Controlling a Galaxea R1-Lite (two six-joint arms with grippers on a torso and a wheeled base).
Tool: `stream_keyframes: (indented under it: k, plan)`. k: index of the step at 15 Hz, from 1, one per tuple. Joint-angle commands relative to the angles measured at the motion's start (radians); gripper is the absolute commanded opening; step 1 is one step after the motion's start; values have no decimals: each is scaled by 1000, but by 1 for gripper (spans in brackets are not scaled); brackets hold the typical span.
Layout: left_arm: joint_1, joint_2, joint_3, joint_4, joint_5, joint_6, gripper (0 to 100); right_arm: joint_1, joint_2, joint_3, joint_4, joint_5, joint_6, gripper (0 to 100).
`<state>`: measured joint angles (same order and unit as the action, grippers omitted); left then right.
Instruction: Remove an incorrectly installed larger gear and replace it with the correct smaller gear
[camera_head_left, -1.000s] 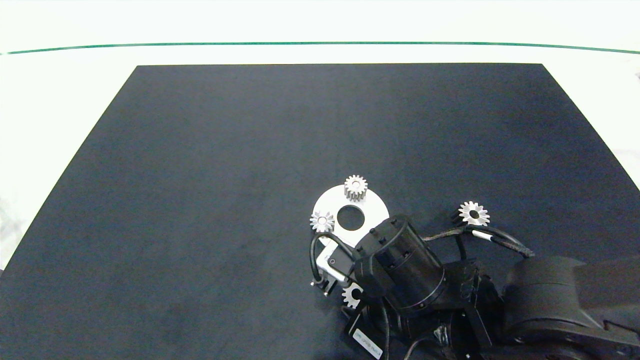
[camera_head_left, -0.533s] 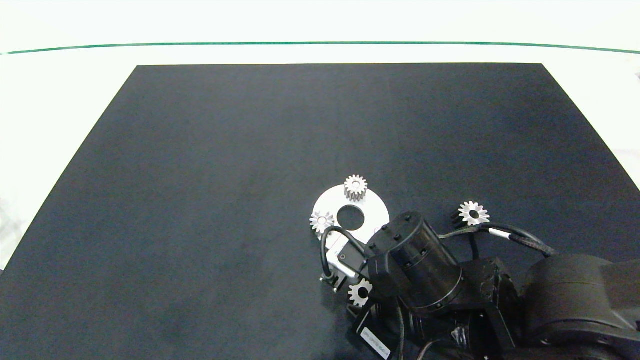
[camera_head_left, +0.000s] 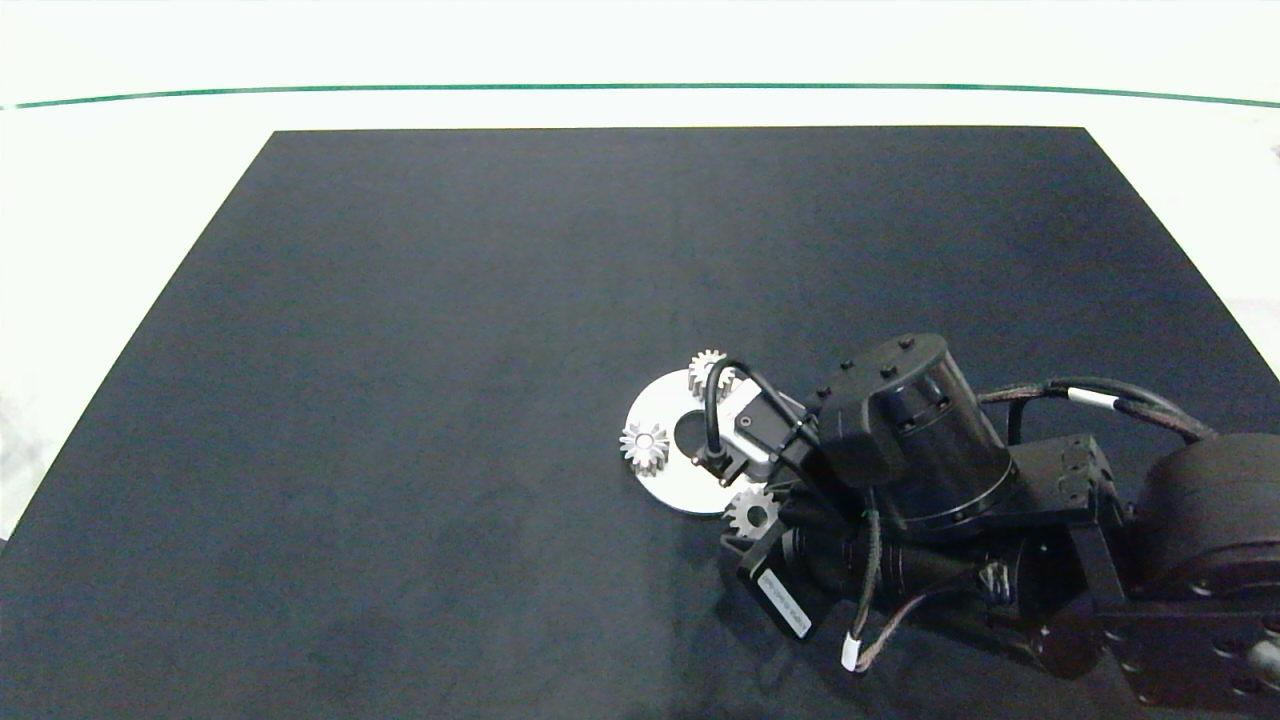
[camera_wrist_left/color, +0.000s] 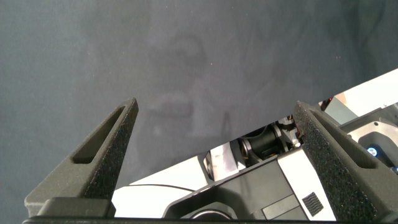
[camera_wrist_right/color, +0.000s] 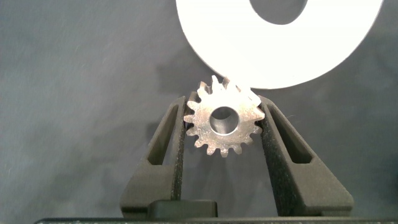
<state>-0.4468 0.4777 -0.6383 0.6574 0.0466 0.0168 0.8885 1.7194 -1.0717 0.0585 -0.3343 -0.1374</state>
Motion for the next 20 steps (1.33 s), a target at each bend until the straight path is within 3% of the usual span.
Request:
stream_keyframes:
  k: [1, 8, 20]
  plan:
    - [0, -4, 8, 4, 1, 0, 100, -48, -11, -51, 4, -2, -4, 25]
    - [-1, -19, 12, 4, 1, -9, 100, -92, 2, -79, 11, -2, -1, 25]
    - [-1, -24, 20, 4, 1, -12, 100, -99, 57, -105, 0, -2, 4, 25]
